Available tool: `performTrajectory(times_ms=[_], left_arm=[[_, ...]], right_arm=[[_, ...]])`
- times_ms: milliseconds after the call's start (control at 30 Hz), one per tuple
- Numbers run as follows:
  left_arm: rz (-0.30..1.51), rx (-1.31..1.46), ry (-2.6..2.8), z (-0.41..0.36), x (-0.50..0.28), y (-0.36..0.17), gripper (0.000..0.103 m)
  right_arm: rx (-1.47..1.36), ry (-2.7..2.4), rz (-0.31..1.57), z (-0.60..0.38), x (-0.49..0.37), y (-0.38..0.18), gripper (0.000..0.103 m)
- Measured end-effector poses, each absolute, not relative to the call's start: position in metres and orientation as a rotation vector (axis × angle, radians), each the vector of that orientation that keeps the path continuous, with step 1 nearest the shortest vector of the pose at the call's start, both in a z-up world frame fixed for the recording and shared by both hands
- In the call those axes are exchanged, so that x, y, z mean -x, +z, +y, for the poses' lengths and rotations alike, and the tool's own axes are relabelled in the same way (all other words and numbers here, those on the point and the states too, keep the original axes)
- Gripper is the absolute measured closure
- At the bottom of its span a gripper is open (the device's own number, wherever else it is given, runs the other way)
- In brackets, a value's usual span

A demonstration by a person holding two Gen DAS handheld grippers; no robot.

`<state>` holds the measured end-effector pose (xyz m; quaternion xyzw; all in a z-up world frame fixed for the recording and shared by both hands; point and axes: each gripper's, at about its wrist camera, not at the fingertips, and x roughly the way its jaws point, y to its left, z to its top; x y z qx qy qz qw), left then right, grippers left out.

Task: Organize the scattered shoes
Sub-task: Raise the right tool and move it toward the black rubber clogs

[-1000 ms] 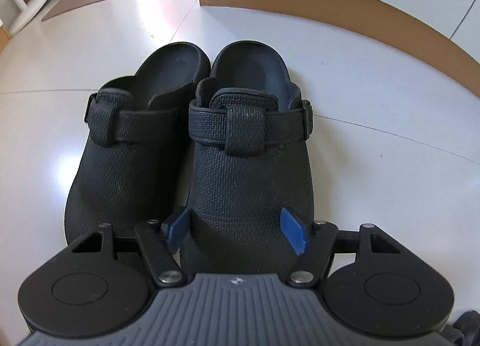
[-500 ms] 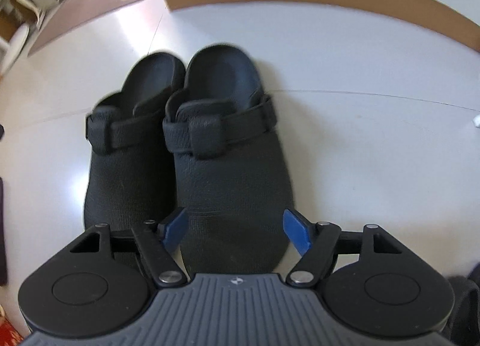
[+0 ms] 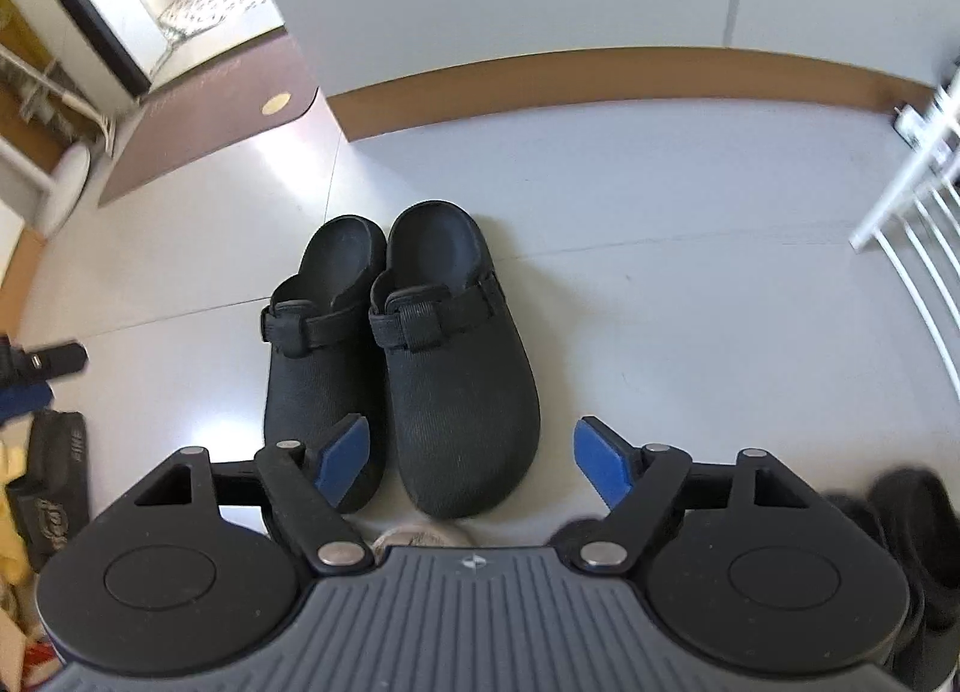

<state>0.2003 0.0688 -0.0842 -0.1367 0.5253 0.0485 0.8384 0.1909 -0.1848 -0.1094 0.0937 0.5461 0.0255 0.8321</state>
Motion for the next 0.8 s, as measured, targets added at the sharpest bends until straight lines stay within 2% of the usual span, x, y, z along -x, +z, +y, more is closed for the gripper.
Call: performTrajectory(times_ms=[100, 333, 433, 633, 800], left_arm=[[1.175, 0.292, 0.099, 0.066, -0.186, -0.08, 0.03], [1.19, 0.203, 0.04, 0.046, -0.157, -0.044, 0.03], [1.196, 0.174, 0.004, 0.033, -0.143, -0.028, 0.026], [1.197, 0.173, -0.093, 0.011, -0.109, -0.005, 0.023], [1.151, 0.205, -0.121, -0.003, -0.074, 0.012, 0.008]], right_arm=[[-0.144, 0.077, 1.151, -0.183, -0.171, -0.092, 0.022], [-0.165, 0.086, 1.102, -0.195, -0.128, -0.047, 0.02], [-0.184, 0.087, 1.084, -0.203, -0.106, -0.027, 0.016], [-0.157, 0.085, 1.066, -0.221, -0.063, -0.001, 0.006], [-0.217, 0.052, 1.099, -0.253, -0.028, 0.01, 0.005]])
